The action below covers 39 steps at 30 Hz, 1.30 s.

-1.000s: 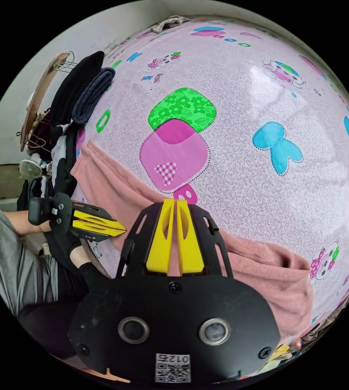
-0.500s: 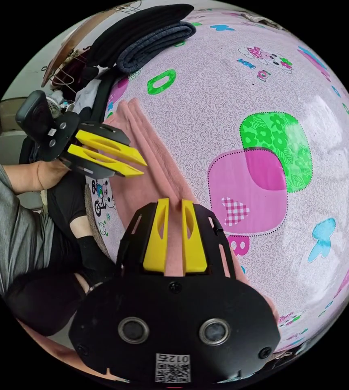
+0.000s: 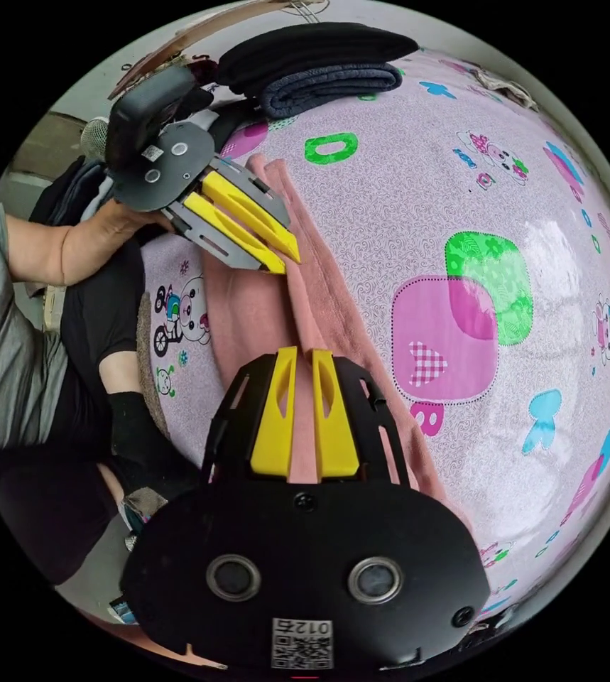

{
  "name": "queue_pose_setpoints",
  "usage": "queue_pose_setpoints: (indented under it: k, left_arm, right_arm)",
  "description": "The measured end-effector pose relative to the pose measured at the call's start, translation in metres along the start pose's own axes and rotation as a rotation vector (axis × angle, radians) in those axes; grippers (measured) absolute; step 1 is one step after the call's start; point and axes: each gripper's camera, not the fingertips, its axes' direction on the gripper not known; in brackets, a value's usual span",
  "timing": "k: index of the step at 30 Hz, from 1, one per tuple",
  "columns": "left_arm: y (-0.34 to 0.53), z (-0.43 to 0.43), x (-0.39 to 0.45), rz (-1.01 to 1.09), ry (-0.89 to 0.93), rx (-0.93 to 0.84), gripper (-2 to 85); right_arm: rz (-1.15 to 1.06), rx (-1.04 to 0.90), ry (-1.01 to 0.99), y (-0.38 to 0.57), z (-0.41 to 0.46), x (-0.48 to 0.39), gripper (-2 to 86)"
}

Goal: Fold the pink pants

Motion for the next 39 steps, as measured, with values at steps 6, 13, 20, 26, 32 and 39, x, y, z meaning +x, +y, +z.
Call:
queue_pose_setpoints:
  k: [6, 13, 20, 26, 32, 39]
  left_arm:
    - [-0.007, -0.009, 0.007, 0.066, -0.02, -0.035, 1.1]
    - [-0.01, -0.016, -0.001, 0.033, 0.016, -0.031, 0.9]
    - [-0.014, -0.035, -0.007, -0.044, -0.039, 0.014, 1.5]
    - [-0.021, -0.06, 0.009, 0.095, 0.199, 0.128, 0.4]
    - [-0.033, -0.011, 0.02, 0.095, 0.205, -0.099, -0.1]
    - [-0.031, -0.029, 0.002, 0.023, 0.188, -0.119, -0.1]
  right_arm:
    - [0.286, 0.168, -0.245, 0.004, -0.022, 0.053, 4.9]
    - [0.355, -0.001, -0.4, -0.01, 0.011, 0.074, 6.5]
    - [0.297, 0.014, -0.318, -0.016, 0.011, 0.055, 0.4]
    - [0.293, 0.087, -0.188, -0.017, 0.008, 0.033, -0.3]
    - [0.378, 0.127, -0.177, -0.025, 0.014, 0.027, -0.4]
    - [0.419, 0.322, -0.201, -0.018, -0.016, 0.005, -0.7]
